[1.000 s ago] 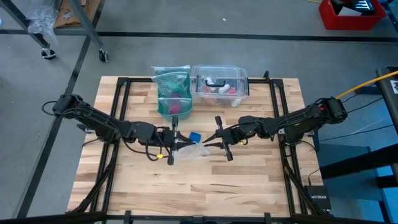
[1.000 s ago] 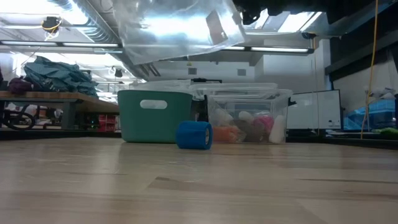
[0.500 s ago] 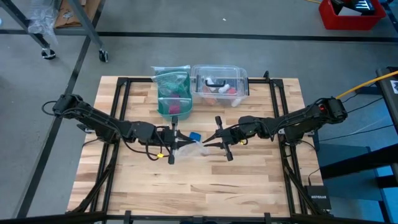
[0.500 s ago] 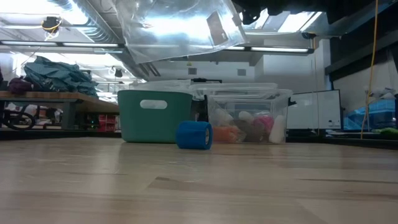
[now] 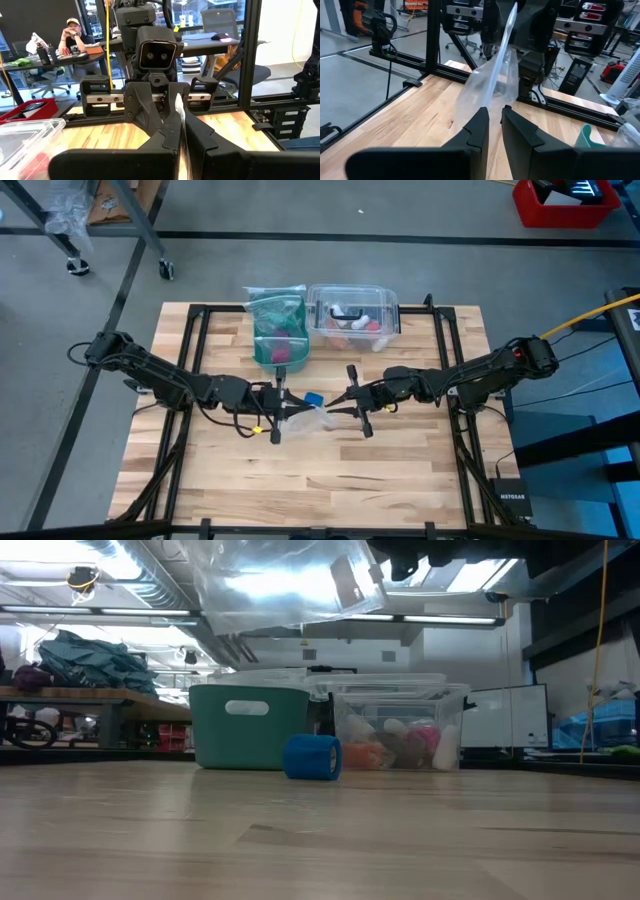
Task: Roll bandage
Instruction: Open the transparent zip bag
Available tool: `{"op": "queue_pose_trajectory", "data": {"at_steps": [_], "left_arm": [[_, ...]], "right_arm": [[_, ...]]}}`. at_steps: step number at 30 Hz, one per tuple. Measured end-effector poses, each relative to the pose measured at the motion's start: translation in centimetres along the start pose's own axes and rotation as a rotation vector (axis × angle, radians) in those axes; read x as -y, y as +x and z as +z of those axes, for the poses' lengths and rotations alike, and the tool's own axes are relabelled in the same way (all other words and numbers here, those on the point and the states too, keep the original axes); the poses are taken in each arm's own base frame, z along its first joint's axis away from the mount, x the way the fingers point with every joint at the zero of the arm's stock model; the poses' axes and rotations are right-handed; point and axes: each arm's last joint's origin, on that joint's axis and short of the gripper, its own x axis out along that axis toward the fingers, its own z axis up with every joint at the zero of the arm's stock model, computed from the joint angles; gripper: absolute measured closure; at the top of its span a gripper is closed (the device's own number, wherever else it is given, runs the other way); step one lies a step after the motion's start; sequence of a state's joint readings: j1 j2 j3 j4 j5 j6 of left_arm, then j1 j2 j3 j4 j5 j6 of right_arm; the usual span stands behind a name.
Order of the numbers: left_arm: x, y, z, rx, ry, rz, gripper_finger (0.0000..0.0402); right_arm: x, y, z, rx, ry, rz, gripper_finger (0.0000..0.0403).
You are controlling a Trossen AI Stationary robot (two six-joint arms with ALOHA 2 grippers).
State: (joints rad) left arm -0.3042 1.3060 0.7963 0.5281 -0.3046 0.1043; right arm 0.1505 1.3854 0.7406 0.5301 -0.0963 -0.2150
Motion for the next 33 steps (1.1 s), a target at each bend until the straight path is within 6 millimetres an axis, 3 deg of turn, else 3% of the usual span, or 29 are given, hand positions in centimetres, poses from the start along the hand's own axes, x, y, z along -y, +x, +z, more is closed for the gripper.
{"op": "queue_pose_trajectory", "data": {"at_steps": [33], "left_arm": [[-0.53,0.14,0.08,0.012,0.004,0.019,0.0401]], "right_arm": [[0.28,-0.02,0.56,0.051,-0.006,-0.066,0.0347]]}}
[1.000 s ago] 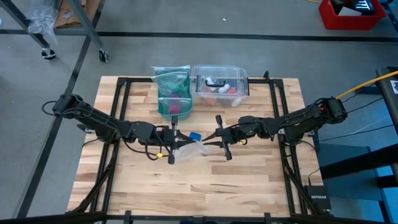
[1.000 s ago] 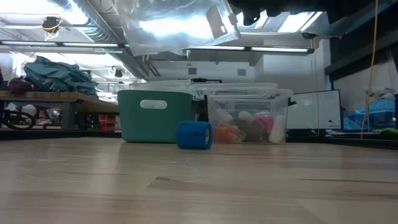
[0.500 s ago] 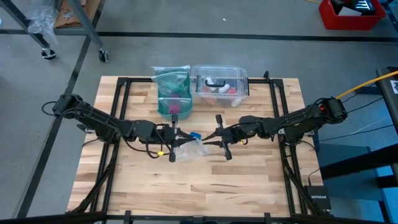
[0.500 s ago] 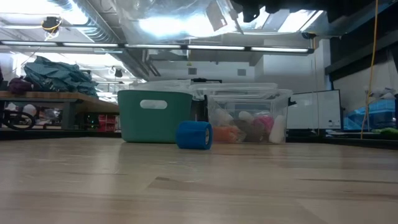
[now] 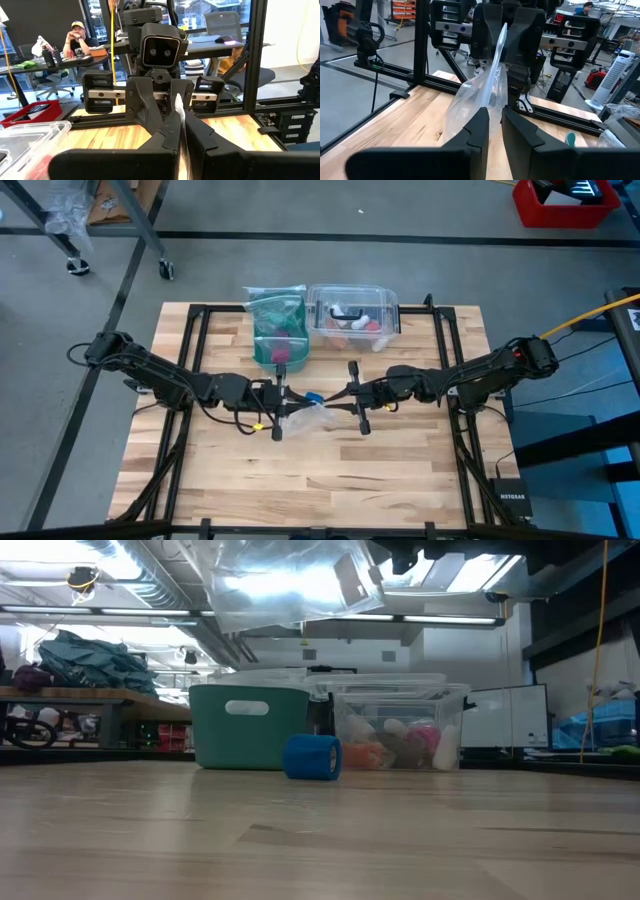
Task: Roll bandage
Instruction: Open the transparent zip bag
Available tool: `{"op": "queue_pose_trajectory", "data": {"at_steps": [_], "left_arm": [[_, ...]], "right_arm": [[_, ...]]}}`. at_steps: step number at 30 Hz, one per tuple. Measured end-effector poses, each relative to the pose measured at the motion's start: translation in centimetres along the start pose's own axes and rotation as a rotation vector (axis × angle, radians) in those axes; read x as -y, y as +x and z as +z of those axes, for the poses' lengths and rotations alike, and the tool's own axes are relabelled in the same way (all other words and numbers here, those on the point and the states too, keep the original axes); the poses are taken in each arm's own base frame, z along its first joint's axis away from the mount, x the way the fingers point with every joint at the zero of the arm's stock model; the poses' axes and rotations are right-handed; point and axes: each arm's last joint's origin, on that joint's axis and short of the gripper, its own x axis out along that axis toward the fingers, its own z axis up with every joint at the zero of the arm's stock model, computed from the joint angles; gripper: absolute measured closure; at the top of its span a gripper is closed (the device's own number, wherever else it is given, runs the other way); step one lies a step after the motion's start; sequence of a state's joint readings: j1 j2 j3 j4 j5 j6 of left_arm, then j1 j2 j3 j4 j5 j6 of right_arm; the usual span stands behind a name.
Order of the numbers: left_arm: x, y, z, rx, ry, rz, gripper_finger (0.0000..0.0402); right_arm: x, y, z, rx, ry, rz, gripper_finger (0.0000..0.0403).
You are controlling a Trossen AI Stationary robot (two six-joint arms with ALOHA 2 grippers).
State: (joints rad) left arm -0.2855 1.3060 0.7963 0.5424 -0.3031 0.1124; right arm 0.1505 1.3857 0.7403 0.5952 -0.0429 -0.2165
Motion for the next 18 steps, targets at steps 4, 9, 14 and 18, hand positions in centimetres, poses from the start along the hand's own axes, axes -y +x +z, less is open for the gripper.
{"op": "queue_pose_trajectory", "data": {"at_steps": [4,9,14,18], "left_arm": [[-0.01,0.0,0.1,0.01,-0.002,0.001,0.0401],[-0.04,-0.01,0.32,0.032,0.009,0.004,0.0401],[-0.04,-0.01,0.36,0.036,0.008,0.005,0.0401],[-0.06,-0.01,0.49,0.049,0.003,0.007,0.0401]], "right_arm": [[0.1,-0.01,0.46,0.047,-0.001,-0.01,0.0347],[0.14,-0.02,0.57,0.057,-0.002,-0.019,0.0347],[0.1,-0.02,0.49,0.049,-0.001,-0.017,0.0347],[0.06,-0.01,0.27,0.026,0.0,-0.012,0.0347]]}}
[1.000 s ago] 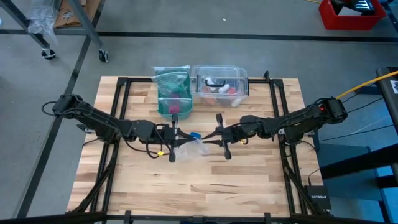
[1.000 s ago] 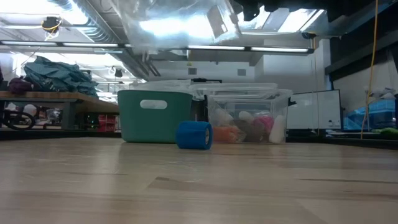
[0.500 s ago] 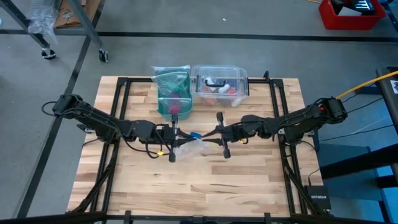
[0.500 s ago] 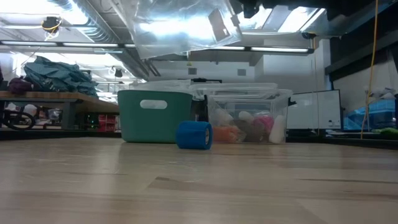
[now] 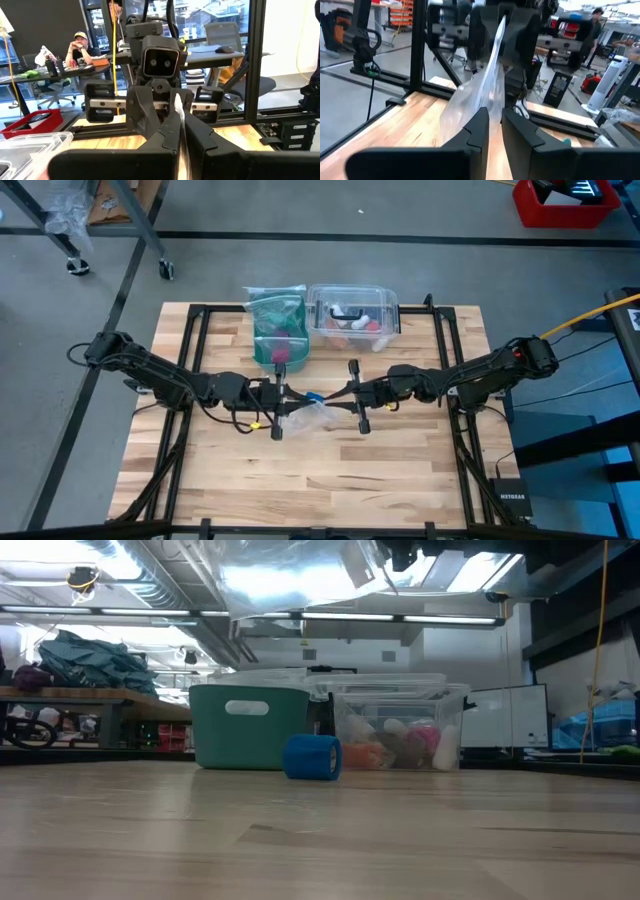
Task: Roll bandage
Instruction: Open the transparent zip bag
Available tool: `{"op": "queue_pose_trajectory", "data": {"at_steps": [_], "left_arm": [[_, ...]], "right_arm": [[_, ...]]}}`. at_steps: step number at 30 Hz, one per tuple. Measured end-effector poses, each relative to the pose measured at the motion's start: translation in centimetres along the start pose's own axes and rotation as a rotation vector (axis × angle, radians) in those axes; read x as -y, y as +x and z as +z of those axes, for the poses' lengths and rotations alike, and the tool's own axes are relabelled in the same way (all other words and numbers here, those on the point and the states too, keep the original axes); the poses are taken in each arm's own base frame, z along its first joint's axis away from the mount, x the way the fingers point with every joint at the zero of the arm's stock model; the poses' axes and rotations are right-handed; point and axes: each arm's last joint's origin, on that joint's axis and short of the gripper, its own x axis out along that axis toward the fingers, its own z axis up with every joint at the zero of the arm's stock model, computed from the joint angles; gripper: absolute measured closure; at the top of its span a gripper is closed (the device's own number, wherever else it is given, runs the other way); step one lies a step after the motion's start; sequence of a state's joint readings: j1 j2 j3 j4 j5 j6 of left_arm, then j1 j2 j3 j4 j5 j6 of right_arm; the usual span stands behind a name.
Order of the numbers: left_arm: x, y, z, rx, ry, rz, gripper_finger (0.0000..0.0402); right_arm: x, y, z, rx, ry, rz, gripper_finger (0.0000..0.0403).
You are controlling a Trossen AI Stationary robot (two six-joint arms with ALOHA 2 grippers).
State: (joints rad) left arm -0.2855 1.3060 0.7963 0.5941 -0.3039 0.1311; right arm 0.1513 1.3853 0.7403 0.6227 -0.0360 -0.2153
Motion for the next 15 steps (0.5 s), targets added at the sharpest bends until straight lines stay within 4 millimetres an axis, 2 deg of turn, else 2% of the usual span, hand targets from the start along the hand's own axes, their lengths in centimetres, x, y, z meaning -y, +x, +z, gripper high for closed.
{"op": "queue_pose_trajectory", "data": {"at_steps": [15], "left_arm": [[-0.01,-0.01,-0.52,-0.054,-0.001,0.015,0.0401]], "right_arm": [[-0.04,0.0,0.06,0.009,0.0,0.015,0.0347]]}}
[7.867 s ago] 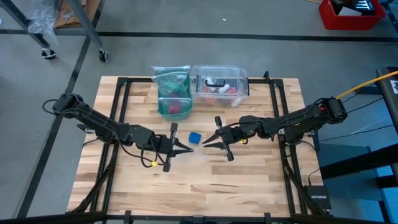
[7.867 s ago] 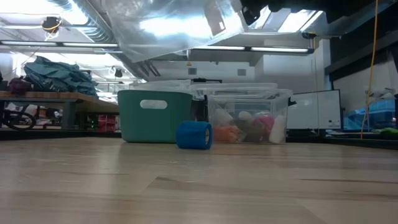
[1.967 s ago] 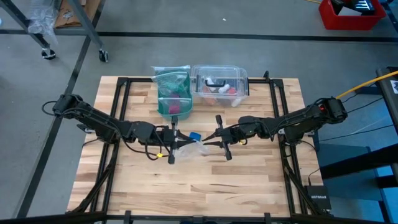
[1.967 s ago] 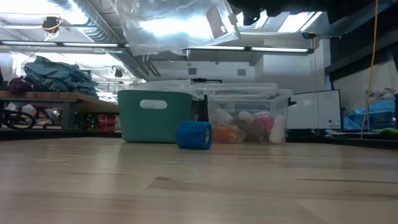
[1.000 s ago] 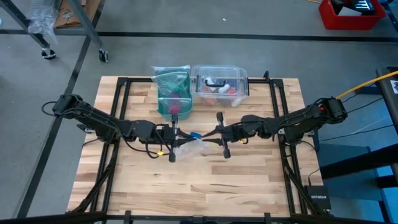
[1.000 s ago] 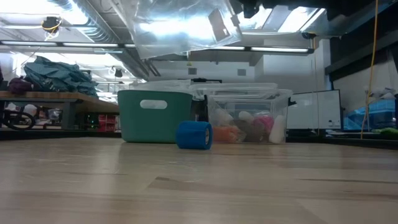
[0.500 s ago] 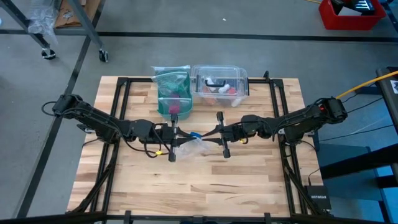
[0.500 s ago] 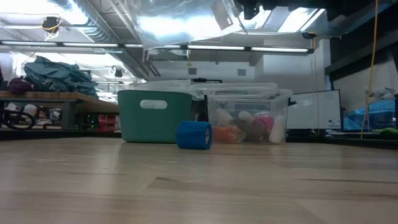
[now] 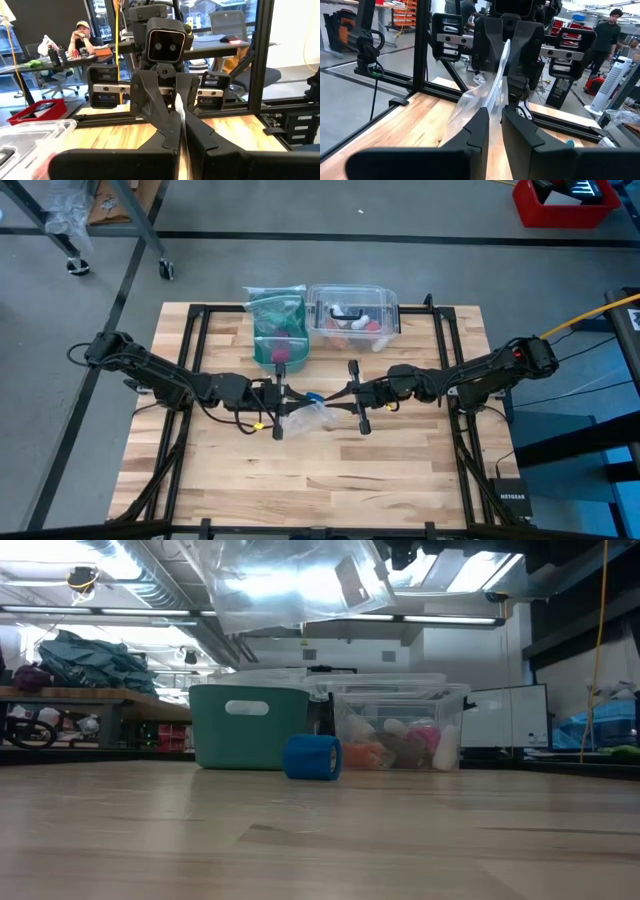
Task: Roll bandage
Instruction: Open the transparent zip bag
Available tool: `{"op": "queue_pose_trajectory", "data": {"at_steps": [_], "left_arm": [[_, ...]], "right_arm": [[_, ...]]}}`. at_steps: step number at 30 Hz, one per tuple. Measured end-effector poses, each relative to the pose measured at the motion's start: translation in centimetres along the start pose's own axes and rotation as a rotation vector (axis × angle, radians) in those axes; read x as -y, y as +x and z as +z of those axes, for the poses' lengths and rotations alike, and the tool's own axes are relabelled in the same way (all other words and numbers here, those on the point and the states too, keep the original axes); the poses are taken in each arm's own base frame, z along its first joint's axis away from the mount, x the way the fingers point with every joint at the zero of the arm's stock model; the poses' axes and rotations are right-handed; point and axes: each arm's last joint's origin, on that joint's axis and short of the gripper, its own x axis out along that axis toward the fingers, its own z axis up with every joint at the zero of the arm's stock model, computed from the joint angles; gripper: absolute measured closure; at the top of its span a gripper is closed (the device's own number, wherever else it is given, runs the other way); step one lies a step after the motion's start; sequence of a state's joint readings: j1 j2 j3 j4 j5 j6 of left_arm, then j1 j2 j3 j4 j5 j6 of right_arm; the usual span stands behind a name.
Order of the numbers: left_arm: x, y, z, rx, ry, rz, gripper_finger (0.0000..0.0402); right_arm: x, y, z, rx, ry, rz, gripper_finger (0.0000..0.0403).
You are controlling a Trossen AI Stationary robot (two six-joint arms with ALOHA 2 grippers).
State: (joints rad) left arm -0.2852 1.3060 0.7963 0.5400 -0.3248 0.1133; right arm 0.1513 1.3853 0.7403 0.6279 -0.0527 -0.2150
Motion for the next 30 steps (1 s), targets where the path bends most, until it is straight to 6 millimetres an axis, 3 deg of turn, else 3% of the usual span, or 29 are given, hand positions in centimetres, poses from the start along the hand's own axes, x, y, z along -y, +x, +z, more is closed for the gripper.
{"op": "queue_pose_trajectory", "data": {"at_steps": [30], "left_arm": [[-0.83,0.17,0.87,0.091,0.077,0.04,0.0401]], "right_arm": [[-0.28,0.2,-0.61,-0.033,0.016,0.061,0.0347]]}}
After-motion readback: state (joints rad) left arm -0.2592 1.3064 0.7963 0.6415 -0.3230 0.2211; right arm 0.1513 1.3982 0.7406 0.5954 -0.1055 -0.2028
